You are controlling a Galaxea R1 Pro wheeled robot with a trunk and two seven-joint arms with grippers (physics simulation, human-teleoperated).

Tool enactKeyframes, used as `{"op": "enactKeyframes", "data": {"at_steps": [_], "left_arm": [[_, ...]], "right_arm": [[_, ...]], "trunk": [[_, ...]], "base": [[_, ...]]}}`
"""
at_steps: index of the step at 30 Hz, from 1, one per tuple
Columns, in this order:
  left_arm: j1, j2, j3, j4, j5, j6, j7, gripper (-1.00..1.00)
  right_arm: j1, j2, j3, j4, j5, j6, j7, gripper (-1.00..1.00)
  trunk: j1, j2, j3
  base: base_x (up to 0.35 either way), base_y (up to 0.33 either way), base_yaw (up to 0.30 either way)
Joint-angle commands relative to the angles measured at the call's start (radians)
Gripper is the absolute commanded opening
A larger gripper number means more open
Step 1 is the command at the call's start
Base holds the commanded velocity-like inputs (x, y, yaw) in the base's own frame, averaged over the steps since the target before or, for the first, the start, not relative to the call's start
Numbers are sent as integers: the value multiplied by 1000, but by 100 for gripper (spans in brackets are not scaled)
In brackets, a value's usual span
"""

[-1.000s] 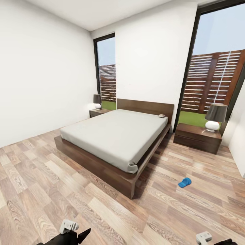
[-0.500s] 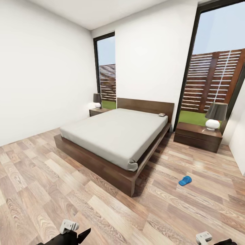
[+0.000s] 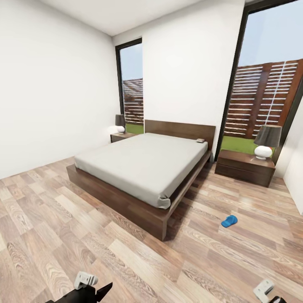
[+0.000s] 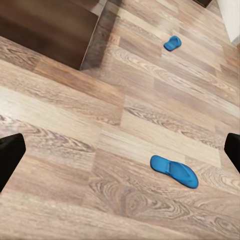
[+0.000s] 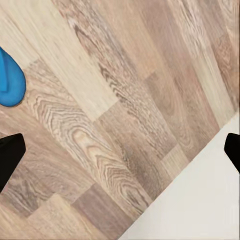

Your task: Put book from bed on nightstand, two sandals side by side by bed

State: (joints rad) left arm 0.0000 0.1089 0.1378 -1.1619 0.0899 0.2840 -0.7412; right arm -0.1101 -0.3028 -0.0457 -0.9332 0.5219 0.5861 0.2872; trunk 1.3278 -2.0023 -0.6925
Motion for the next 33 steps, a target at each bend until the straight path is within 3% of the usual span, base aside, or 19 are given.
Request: {"op": "enactKeyframes", "data": {"at_steps": [1,8,10,16,18,23,33], "left_arm": [[0,0,0,-1,9,10,-3,100],[0,0,0,-1,9,11,-3,100],[0,0,0,-1,10,12,-4,100],[0,0,-1,-1,10,12,-4,100],[0,0,-1,-1,10,12,-4,100],[0,0,-1,-1,10,12,-4,100],[0,0,-1,-1,8,13,-4,100]], "right_arm": [[0,0,-1,1,21,-18,-8,100],[0,1,1,0,30,-36,1,100],[0,1,1,-2,30,-38,73,100],[0,-5,-2,-39,30,-60,475,100],[0,-7,-4,-52,31,-74,553,100],[0,-8,-6,-62,32,-93,616,100],[0,-7,-8,-64,34,-98,624,100]], "trunk": [[4,-8,-4],[31,-57,-26],[38,-71,-32],[61,-113,-51],[69,-127,-57],[88,-162,-73],[127,-232,-104]], "base": [[0,0,0],[0,0,0],[0,0,0],[0,0,0],[0,0,0],[0,0,0],[0,0,0]]}}
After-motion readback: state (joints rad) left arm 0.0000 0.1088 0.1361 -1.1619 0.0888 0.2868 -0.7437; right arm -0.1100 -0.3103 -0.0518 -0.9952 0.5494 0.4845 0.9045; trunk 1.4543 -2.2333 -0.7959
